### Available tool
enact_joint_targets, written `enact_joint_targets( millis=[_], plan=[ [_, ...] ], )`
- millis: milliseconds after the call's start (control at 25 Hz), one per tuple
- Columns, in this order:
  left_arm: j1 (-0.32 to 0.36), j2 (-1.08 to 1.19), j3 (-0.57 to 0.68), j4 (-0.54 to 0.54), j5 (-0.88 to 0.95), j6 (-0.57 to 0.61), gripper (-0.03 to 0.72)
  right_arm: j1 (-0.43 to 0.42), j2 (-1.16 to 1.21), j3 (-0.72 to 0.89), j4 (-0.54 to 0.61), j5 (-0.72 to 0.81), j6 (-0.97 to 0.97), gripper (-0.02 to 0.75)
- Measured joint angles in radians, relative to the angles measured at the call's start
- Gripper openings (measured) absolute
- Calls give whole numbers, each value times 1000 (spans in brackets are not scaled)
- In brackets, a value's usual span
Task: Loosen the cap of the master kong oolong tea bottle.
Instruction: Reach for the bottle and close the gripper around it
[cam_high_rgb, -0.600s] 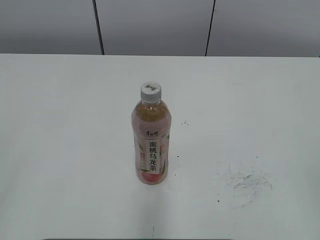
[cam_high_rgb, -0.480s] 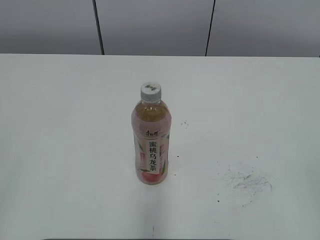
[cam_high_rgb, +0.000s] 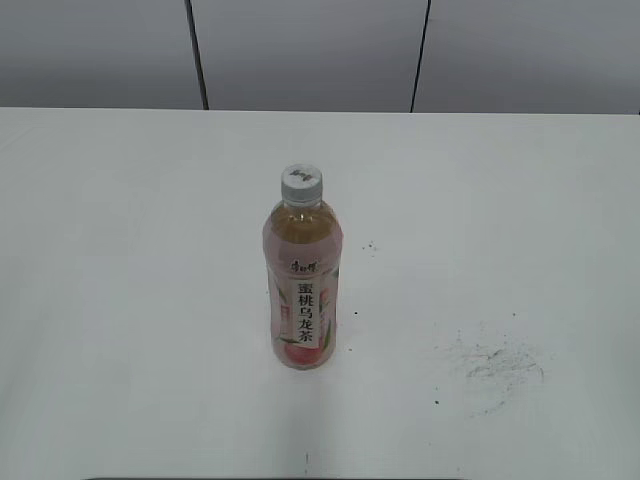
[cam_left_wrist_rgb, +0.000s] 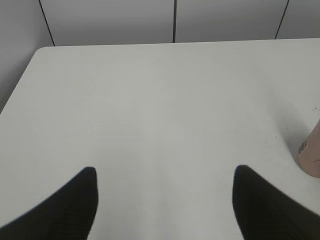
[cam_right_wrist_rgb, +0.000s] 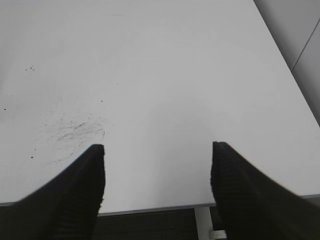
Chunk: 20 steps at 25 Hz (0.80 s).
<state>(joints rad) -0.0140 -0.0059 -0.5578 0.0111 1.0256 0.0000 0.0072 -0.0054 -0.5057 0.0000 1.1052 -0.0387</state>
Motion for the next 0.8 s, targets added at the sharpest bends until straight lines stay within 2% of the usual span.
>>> enact_joint_targets(
  millis=[800],
  plan=[
    [-1,0,0,0,0,0,499,0,0,0,0,0,0,501]
  ],
)
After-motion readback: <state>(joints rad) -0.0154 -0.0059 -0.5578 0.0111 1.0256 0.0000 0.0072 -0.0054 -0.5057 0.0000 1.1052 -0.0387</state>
